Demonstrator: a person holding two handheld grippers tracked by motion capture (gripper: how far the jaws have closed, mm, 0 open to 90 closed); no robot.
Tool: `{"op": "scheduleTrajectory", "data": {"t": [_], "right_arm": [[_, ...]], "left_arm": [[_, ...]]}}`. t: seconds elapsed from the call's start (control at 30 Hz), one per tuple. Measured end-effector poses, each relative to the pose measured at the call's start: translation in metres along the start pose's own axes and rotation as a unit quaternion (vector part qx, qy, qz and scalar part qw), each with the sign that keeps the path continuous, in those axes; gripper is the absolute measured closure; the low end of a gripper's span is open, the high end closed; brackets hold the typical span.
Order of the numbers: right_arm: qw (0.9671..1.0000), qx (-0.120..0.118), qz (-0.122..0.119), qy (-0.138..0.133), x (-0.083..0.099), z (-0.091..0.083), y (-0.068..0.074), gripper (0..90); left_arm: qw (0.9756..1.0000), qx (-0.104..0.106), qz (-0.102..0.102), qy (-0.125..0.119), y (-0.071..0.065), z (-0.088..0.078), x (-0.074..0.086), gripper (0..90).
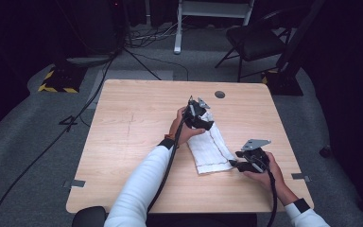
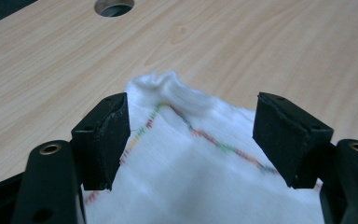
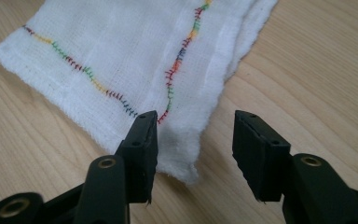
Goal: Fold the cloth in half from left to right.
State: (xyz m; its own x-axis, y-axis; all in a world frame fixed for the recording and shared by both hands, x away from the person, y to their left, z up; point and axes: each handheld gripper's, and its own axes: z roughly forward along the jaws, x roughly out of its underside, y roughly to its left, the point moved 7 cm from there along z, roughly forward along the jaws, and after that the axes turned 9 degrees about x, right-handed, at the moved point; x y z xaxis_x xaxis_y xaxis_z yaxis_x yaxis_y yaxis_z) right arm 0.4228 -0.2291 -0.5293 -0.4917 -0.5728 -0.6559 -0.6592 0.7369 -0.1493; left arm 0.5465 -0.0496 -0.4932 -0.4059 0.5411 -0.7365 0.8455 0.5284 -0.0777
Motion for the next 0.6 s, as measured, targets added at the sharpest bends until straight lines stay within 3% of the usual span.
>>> {"op": "scheduleTrajectory", "data": {"t": [0.07, 0.13, 0.23, 0.4, 0.5, 0.6], "right_arm": [[1.0, 0.002, -0.002, -0.003, -0.001, -0.002, -0.003, 49.2], [1.0, 0.0, 0.003, -0.007, -0.001, -0.002, -0.005, 47.0], [0.9998, -0.002, 0.004, -0.017, -0.003, -0.007, -0.006, 45.7], [0.9991, -0.007, 0.006, -0.041, -0.011, -0.012, -0.008, 45.8], [0.999, -0.005, 0.001, -0.045, -0.014, -0.009, -0.009, 45.9], [0.9991, 0.001, -0.005, -0.041, -0.015, -0.002, -0.01, 46.0]], "left_arm": [[0.9999, 0.003, 0.013, 0.001, -0.008, -0.013, 0.007, 24.8], [0.9996, 0.018, 0.02, -0.006, -0.017, -0.025, 0.016, 24.5], [0.9986, 0.038, 0.036, 0.004, -0.032, -0.034, 0.035, 25.3], [0.9967, 0.057, 0.046, 0.034, -0.049, -0.038, 0.067, 27.8], [0.9957, 0.07, 0.043, 0.043, -0.056, -0.037, 0.076, 28.6], [0.9941, 0.077, 0.055, 0.054, -0.063, -0.032, 0.082, 29.5]]}}
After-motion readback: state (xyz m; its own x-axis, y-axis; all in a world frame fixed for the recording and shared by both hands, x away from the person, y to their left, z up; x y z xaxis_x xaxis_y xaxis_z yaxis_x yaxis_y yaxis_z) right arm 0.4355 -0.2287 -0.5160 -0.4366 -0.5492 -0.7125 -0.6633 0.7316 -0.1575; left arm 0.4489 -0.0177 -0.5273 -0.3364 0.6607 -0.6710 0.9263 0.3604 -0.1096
